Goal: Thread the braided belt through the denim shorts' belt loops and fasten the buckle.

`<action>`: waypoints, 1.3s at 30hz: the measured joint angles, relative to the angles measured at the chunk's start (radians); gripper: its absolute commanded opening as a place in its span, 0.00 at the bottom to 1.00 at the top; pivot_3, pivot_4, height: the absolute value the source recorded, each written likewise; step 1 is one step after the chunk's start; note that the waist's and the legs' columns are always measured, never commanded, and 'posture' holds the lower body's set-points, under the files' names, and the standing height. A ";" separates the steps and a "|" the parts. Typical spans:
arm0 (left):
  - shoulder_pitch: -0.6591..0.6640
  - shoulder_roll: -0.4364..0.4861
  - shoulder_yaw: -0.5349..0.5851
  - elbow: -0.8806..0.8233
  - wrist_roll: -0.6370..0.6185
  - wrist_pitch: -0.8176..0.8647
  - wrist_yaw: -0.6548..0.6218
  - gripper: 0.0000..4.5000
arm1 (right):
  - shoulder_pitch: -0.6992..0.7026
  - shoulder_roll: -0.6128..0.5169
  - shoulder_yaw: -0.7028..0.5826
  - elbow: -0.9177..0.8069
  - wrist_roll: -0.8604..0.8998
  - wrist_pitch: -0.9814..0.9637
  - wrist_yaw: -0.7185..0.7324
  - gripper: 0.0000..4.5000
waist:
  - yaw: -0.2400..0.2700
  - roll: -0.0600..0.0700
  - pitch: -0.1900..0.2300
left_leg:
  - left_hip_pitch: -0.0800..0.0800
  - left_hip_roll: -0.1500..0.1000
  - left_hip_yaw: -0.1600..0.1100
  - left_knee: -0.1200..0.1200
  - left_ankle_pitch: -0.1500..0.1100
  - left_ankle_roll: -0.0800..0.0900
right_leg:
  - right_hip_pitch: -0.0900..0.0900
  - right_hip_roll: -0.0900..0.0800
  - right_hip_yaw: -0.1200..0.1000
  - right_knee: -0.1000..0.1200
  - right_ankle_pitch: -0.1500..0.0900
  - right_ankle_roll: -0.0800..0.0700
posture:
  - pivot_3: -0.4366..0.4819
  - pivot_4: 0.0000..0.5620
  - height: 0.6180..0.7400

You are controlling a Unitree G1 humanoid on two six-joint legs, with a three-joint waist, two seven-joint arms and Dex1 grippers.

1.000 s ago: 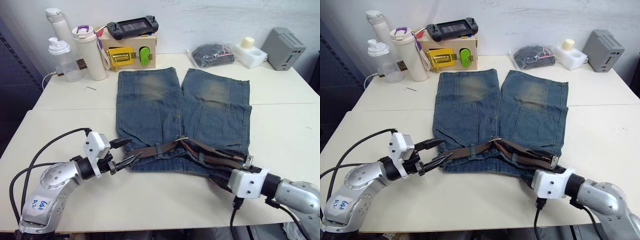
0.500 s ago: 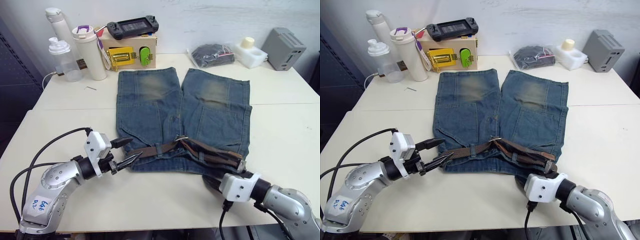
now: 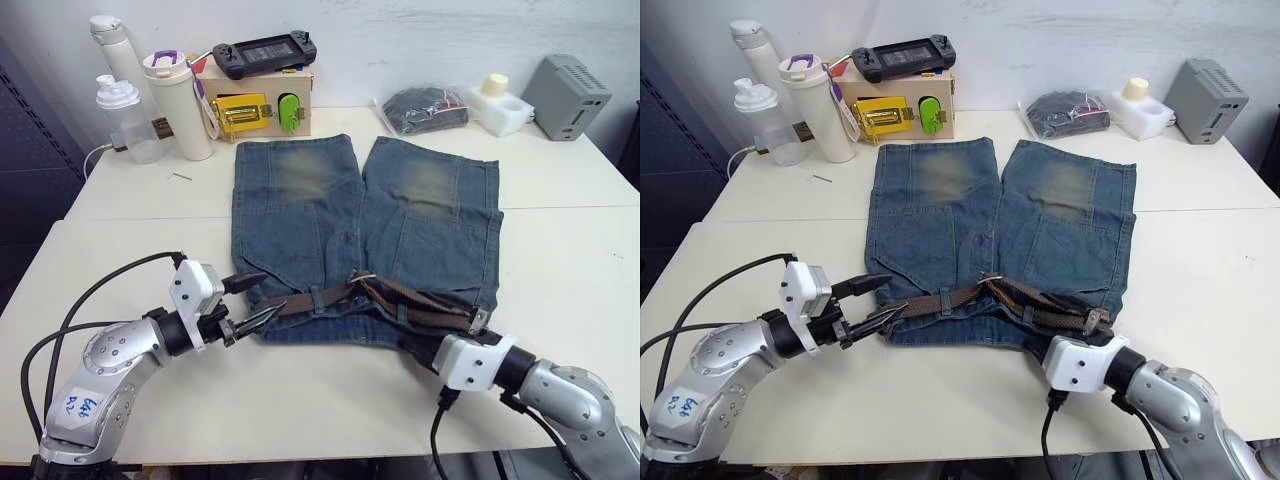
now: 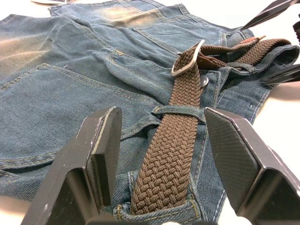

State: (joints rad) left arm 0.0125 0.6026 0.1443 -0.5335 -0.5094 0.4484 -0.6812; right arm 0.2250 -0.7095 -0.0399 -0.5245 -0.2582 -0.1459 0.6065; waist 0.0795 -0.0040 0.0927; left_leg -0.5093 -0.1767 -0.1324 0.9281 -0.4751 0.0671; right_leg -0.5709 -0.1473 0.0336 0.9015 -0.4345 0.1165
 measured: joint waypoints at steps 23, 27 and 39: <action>0.142 0.025 -0.046 0.081 0.415 -0.508 0.023 0.99 | 0.047 0.058 0.119 0.017 -0.174 -0.005 -0.117 0.00 | 0.005 -0.007 0.000 | 0.000 0.001 0.000 0.001 -0.001 -0.002 | 0.000 0.000 0.000 0.004 -0.007 -0.007 | 0.48 0.27 0.23; 0.095 0.023 -0.075 0.142 0.602 -0.664 0.107 0.99 | 0.030 0.081 0.141 0.016 -0.185 0.017 -0.120 0.00 | 0.004 -0.007 0.000 | 0.000 0.001 0.000 0.001 -0.001 -0.002 | 0.000 0.000 0.000 0.005 -0.008 -0.007 | 0.48 0.27 0.23; 0.068 -0.011 -0.137 0.219 0.888 -0.857 0.270 0.99 | 0.022 0.102 0.176 -0.008 -0.207 0.059 -0.121 0.00 | 0.004 -0.008 -0.001 | 0.000 0.002 -0.001 0.000 -0.002 -0.005 | -0.002 0.002 -0.001 0.007 -0.008 -0.006 | 0.48 0.27 0.23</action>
State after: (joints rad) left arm 0.0809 0.5919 0.0071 -0.3149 0.3788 -0.4081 -0.4116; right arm 0.2470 -0.6078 0.1360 -0.5327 -0.4652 -0.0868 0.4852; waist 0.0834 -0.0125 0.0917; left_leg -0.5092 -0.1748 -0.1339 0.9283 -0.4768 0.0623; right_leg -0.5733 -0.1457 0.0322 0.9084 -0.4426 0.1103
